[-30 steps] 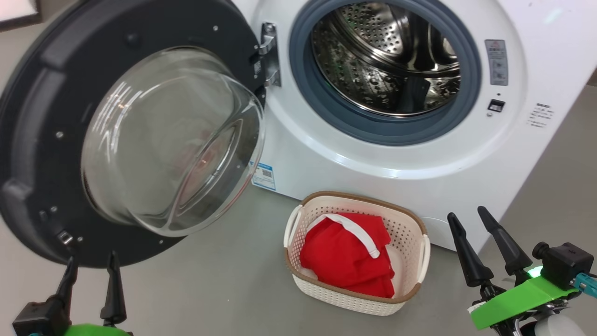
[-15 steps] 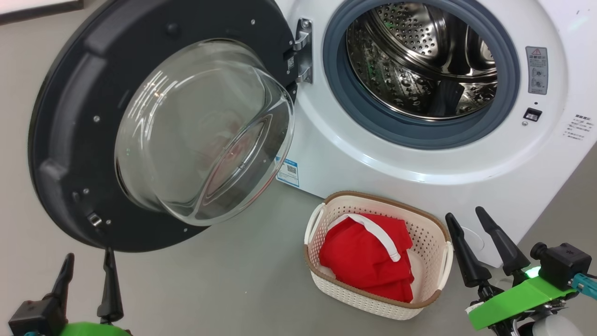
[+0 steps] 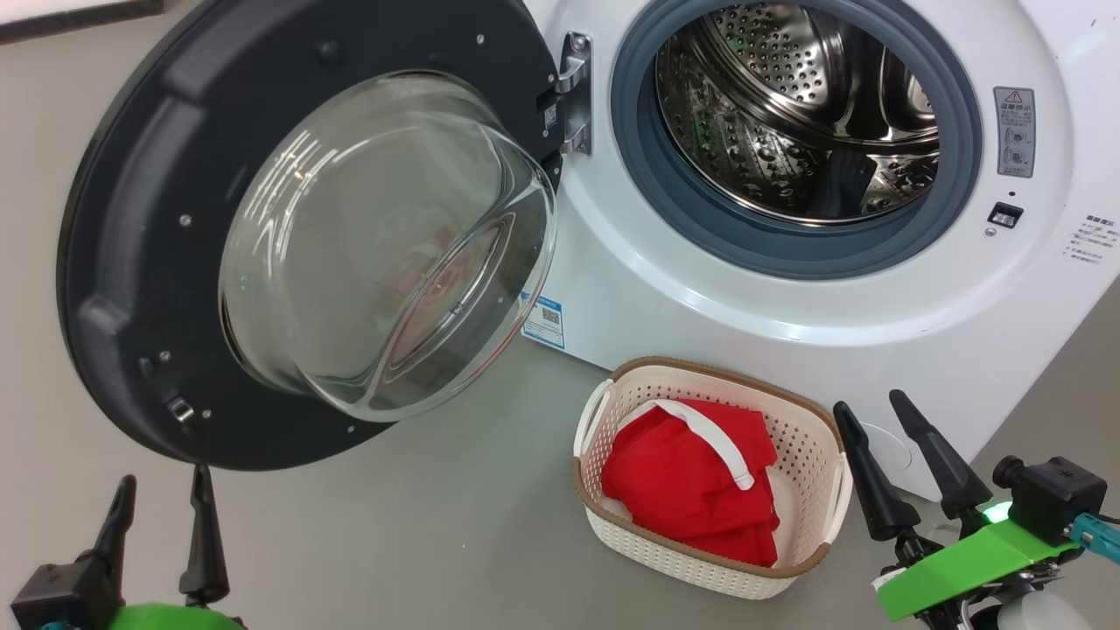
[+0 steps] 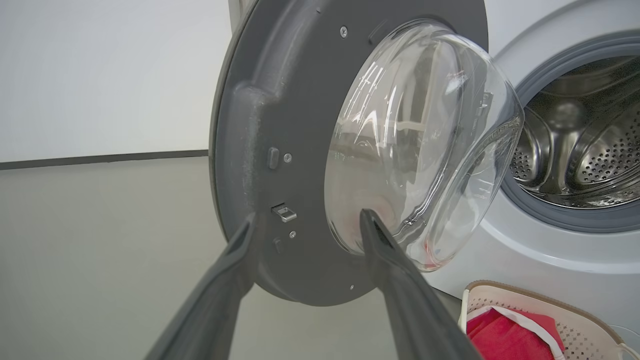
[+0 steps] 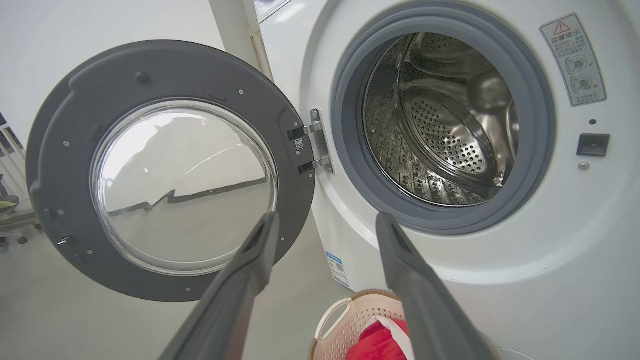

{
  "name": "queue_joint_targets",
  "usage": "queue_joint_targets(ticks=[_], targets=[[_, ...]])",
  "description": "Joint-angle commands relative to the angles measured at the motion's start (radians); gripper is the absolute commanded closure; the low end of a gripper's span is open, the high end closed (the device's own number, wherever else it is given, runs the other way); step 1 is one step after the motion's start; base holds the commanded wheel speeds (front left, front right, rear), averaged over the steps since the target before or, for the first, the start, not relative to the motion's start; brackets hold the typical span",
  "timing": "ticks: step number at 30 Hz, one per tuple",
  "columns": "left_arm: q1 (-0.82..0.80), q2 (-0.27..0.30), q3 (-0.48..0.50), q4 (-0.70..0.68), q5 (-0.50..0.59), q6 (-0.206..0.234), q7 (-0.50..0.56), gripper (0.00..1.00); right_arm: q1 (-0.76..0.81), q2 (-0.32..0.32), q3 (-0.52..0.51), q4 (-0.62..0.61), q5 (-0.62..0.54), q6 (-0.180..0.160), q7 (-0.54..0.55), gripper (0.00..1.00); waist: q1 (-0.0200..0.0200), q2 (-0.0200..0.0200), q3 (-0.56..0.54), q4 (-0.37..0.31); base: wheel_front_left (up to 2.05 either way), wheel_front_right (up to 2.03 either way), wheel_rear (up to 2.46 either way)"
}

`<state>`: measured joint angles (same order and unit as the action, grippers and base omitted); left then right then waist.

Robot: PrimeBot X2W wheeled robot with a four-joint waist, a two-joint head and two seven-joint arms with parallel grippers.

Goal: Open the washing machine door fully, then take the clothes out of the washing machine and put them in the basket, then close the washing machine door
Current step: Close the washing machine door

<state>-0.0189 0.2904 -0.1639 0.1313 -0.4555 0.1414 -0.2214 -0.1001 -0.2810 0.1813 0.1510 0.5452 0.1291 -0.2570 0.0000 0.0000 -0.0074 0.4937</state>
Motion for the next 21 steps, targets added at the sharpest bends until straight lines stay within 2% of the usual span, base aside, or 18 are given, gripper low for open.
queue_joint_targets(ticks=[1,21], targets=[[-0.013,0.035,0.040,-0.027,-0.006,0.011,-0.005,0.00,-0.010,-0.017,0.020,-0.020,0.006,0.002,-0.005,0.00,0.0000,0.0000,0.000,-0.001,0.00,0.00,0.00],[-0.017,0.054,0.038,-0.030,-0.012,0.015,-0.006,0.00,-0.010,-0.016,0.023,-0.016,0.002,0.002,-0.005,0.00,0.0000,0.0000,0.000,-0.007,0.00,0.00,0.00]])
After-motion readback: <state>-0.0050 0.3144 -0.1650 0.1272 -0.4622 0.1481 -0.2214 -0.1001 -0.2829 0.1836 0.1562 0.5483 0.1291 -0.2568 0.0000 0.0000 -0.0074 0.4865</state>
